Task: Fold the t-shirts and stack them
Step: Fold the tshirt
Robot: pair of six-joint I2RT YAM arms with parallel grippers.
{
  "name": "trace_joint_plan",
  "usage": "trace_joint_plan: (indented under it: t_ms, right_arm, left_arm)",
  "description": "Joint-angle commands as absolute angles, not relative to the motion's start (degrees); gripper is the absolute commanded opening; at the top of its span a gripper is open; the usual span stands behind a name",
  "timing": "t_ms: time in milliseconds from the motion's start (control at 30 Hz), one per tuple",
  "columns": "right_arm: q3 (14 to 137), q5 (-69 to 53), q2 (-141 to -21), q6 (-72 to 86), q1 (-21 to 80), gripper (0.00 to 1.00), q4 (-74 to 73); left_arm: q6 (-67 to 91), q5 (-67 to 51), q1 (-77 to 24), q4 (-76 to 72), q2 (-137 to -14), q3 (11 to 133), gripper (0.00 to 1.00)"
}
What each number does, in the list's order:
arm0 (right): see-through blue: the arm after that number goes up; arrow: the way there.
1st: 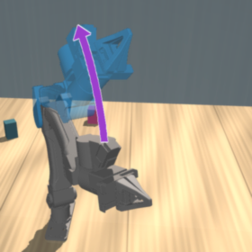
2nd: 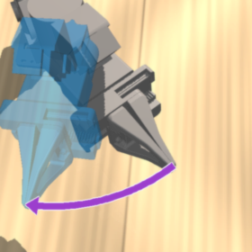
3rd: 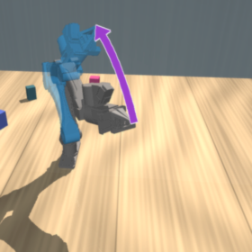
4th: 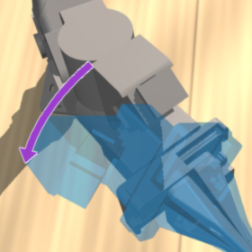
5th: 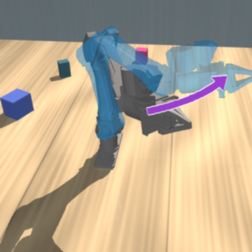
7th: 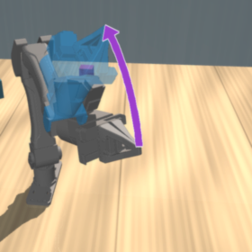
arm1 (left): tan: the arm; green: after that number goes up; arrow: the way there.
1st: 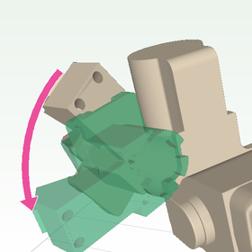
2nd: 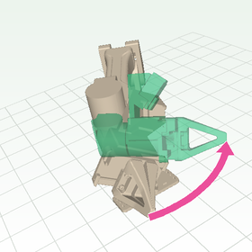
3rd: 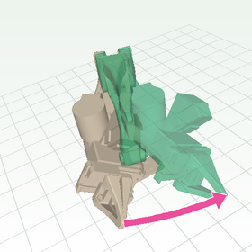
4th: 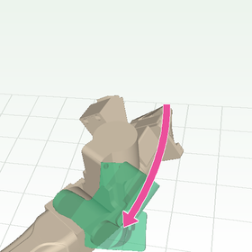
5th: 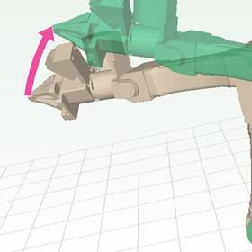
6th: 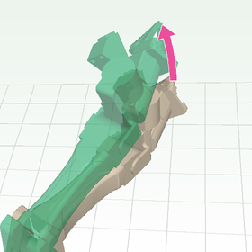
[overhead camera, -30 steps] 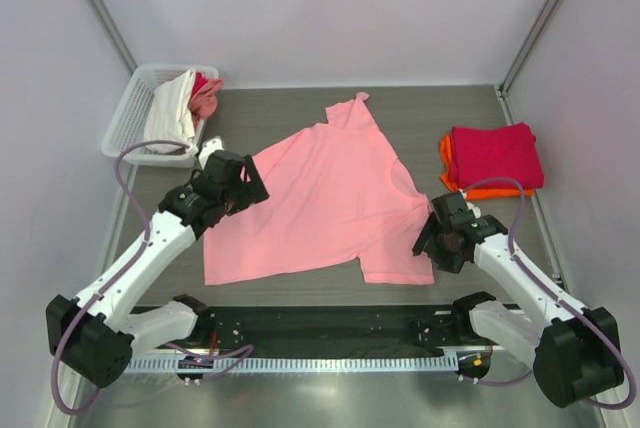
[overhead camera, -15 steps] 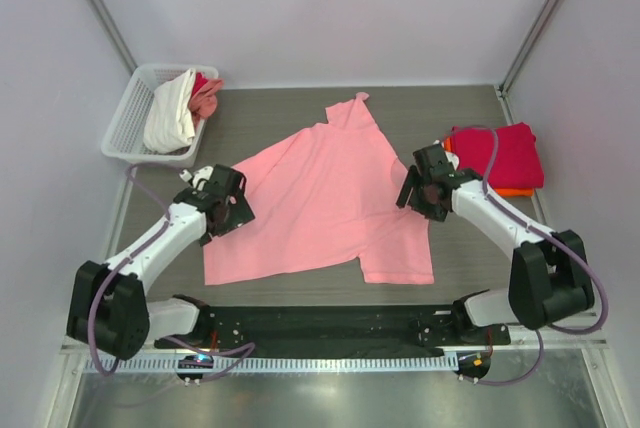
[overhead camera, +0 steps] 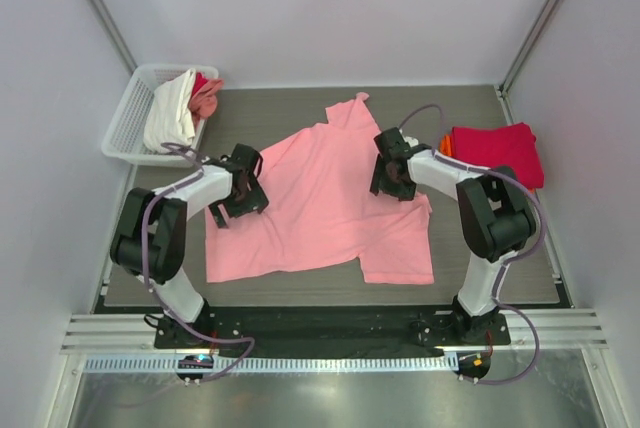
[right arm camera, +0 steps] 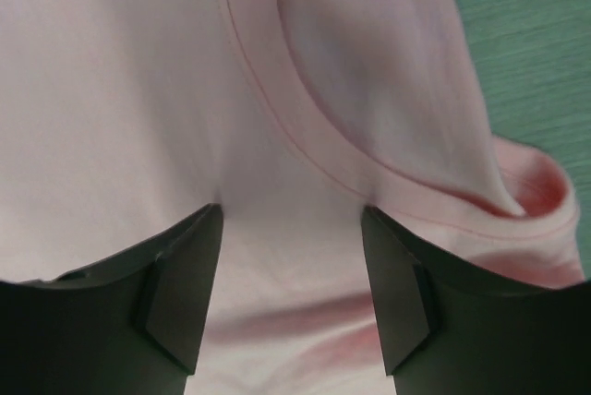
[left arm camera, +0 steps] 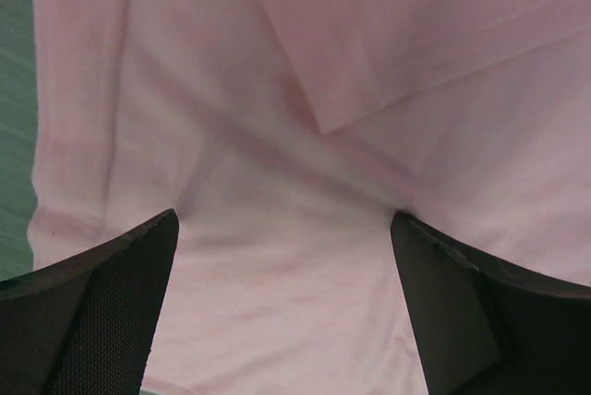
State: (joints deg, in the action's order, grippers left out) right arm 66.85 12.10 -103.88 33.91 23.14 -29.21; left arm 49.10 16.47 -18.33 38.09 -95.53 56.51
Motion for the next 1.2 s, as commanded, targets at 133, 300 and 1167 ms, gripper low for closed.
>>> trace_joint_plan:
  t_ms: [133, 300, 1167]
  right_arm:
    - [74.34, 12.04, -111.96, 35.33, 18.55, 0.66, -26.81]
    - [82.43, 12.13, -118.89, 35.33, 15.57, 0.66, -26.89]
    - [37.19, 5.02, -68.21, 38.84, 15.99, 0.68, -30.58]
  left_arm:
    - [50.45, 14.77, -16.87, 38.93, -111.77, 68.10, 0.96]
    - [50.54, 16.79, -16.00, 45.08, -121.27, 82.68, 0.96]
    - [55.37, 17.66, -17.75, 30.85, -67.87, 39.21, 1.00]
